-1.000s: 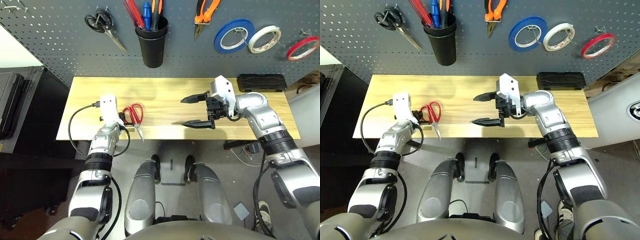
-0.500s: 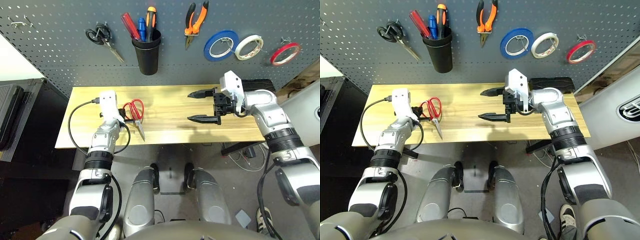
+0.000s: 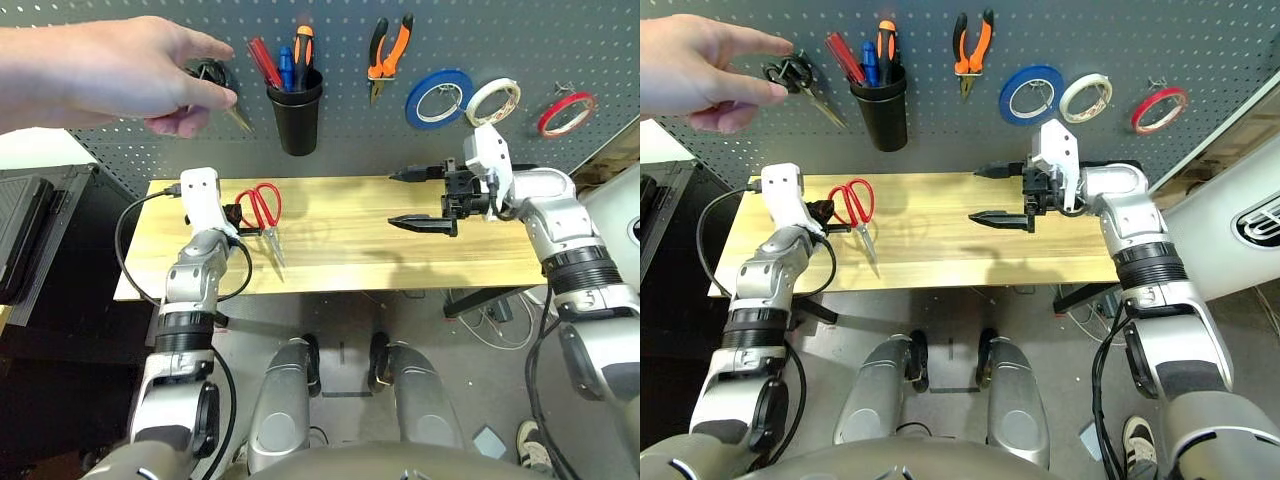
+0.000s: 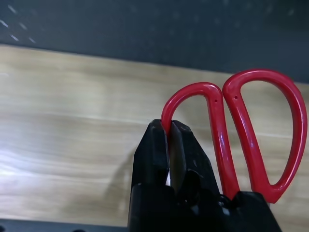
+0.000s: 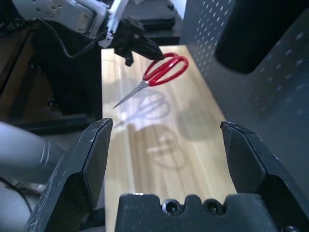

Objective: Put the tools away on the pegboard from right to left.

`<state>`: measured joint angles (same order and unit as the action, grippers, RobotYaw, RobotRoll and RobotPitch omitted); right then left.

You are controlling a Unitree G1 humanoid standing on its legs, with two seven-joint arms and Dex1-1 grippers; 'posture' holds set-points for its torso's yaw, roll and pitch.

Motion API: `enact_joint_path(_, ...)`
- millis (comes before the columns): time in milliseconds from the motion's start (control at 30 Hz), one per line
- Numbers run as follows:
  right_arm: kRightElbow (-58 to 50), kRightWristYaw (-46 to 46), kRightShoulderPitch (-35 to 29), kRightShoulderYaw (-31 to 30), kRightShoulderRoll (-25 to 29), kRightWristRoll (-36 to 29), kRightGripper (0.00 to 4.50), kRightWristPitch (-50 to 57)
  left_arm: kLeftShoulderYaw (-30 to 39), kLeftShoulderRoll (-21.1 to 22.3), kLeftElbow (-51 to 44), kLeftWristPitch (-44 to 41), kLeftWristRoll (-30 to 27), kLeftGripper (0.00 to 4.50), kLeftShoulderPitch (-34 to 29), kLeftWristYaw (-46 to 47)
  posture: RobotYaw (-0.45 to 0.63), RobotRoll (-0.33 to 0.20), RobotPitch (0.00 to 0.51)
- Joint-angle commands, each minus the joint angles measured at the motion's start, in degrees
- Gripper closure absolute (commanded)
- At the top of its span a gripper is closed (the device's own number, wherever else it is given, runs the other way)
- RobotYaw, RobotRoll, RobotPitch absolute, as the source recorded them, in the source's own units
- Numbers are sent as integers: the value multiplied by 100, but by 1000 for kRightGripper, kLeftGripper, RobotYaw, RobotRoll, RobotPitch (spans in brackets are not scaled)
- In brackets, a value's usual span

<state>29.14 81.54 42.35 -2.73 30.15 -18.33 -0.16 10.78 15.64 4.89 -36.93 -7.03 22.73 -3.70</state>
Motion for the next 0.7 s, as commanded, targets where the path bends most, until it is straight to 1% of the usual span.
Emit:
enact_joint_path(33, 89, 175, 32, 140, 126, -115, 0, -11, 118, 52, -554, -344, -103, 4455, -226, -26, 39, 0, 112)
enact_joint_path(167, 15, 320, 59, 280, 260, -267, 0, 71, 266, 122, -1089, -561, -135, 4455, -407, -19, 45, 0, 109)
enact_joint_path(267, -252, 450, 59, 514, 385, -612, 0, 268, 330, 210, -1535, -684, -124, 4455, -553, -23, 45, 0, 109)
enact_joint_path(367, -460, 534, 97, 726, 534, -904, 0, 527, 304, 405, -1911, -687, -6, 4455, -658, -30, 44, 0, 109)
enact_joint_path(533, -732, 457, 247, 992, 701, -1246, 0, 988, 578, 457, -2312, -720, -78, 4455, -539, 83, 40, 0, 107)
enact_joint_path(700, -796, 362, 402, 1091, 757, -1352, 0, 1199, 738, 545, -2223, -347, -62, 4455, -254, 96, 36, 0, 109)
